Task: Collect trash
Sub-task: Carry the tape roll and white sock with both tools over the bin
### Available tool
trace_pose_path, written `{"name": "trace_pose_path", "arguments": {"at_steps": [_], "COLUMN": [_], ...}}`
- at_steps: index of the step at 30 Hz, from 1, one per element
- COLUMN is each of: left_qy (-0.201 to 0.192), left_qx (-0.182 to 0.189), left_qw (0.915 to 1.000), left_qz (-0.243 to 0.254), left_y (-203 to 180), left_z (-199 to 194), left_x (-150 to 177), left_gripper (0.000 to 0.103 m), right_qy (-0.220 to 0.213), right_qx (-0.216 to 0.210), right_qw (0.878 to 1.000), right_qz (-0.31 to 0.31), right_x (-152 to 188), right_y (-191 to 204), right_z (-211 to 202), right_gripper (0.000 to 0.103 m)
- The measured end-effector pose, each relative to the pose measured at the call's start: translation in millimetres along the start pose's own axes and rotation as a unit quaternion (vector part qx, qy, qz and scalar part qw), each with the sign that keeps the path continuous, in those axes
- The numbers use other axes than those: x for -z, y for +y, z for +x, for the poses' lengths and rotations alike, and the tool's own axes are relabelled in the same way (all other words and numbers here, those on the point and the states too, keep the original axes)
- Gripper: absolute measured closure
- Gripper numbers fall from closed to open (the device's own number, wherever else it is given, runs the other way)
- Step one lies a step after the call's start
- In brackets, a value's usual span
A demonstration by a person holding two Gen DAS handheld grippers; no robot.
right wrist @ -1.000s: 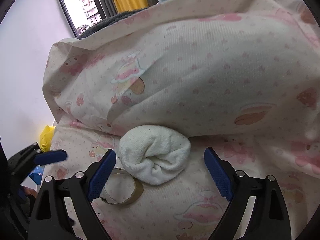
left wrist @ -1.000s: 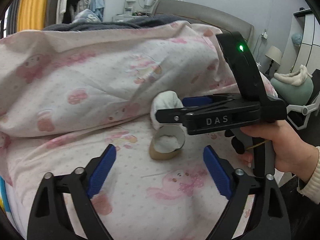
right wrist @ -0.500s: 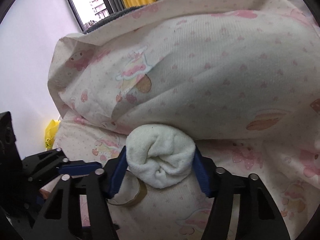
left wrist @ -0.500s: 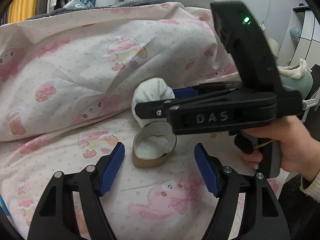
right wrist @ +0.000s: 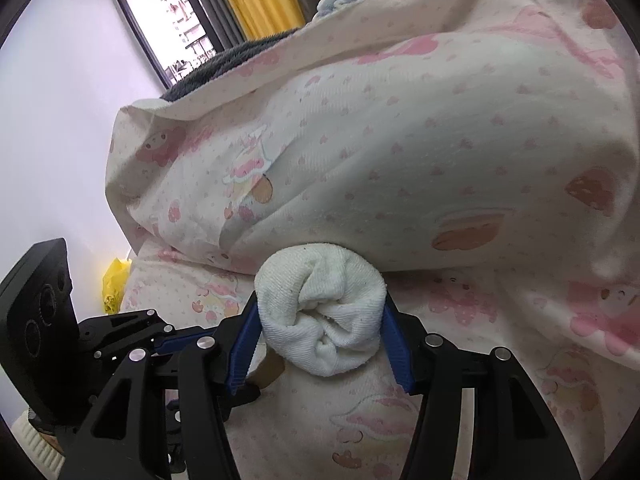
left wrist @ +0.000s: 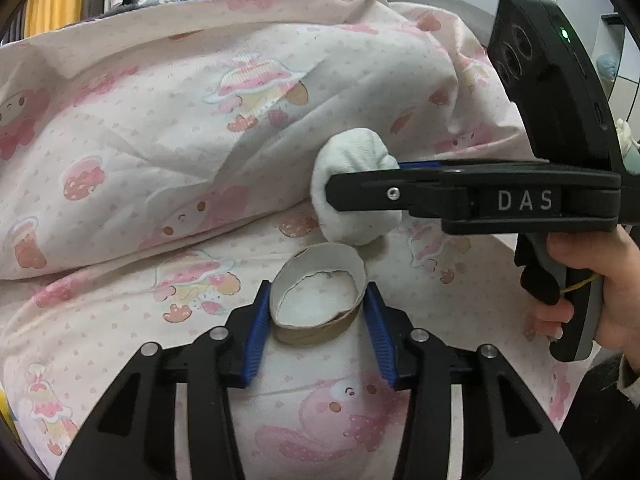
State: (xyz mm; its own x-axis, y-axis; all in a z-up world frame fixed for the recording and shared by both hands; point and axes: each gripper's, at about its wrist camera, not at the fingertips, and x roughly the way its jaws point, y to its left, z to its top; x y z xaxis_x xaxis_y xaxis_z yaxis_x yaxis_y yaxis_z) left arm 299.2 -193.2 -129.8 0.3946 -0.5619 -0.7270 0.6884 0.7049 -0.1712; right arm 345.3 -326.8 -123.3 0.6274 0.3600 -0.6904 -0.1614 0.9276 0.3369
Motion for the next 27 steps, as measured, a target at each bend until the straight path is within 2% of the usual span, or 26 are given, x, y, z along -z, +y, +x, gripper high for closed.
{"name": "trace_pose_path", "arguments": {"at_steps": [5, 12, 17, 20, 21, 27], "left_qy": [-0.015, -0.030, -0.039, -0.052, -0.059, -0.074], "left_qx": [0.000, -0.038, -0.068, -0.101, -0.124, -0.177], "left_qw": [0.9999, 0.9988, 0.9968, 0.9930, 0.9897, 0.9786], "left_qz": [0.003, -0.005, -0.018, -0.034, -0.041, -0.074], "left_y": [-3.9, -8.0, 4.1, 11.4, 15.0, 30.9], "left_z": [-12.3, -38.5, -66.7, -93.2, -104.6, -150.1], "left_x": [4.2, 17.6, 18.4, 24.1, 28.0, 49.9], "left_gripper": [0.055, 0.055, 0.055, 0.055, 0.055, 0.055], "right_qy": [-0.012, -0.023, -0.030, -0.036, -0.037, -0.052], "right_qx": [0.002, 0.006, 0.006, 0.005, 0.003, -0.011], "right_qw": [1.000, 1.000, 0.999, 0.999, 0.999, 0.999], "right_qz": [0.003, 0.018, 0.015, 0.004, 0.003, -0.007], "right_x": [2.2, 13.2, 25.7, 29.6, 29.9, 36.6], "right_y": [4.4, 7.2, 20.9, 32.6, 35.7, 62.7], "right_z": [-10.4, -29.3, -42.5, -47.3, -47.6, -54.6], "right_gripper": [0.046, 0.046, 0.046, 0.046, 0.046, 0.046]}}
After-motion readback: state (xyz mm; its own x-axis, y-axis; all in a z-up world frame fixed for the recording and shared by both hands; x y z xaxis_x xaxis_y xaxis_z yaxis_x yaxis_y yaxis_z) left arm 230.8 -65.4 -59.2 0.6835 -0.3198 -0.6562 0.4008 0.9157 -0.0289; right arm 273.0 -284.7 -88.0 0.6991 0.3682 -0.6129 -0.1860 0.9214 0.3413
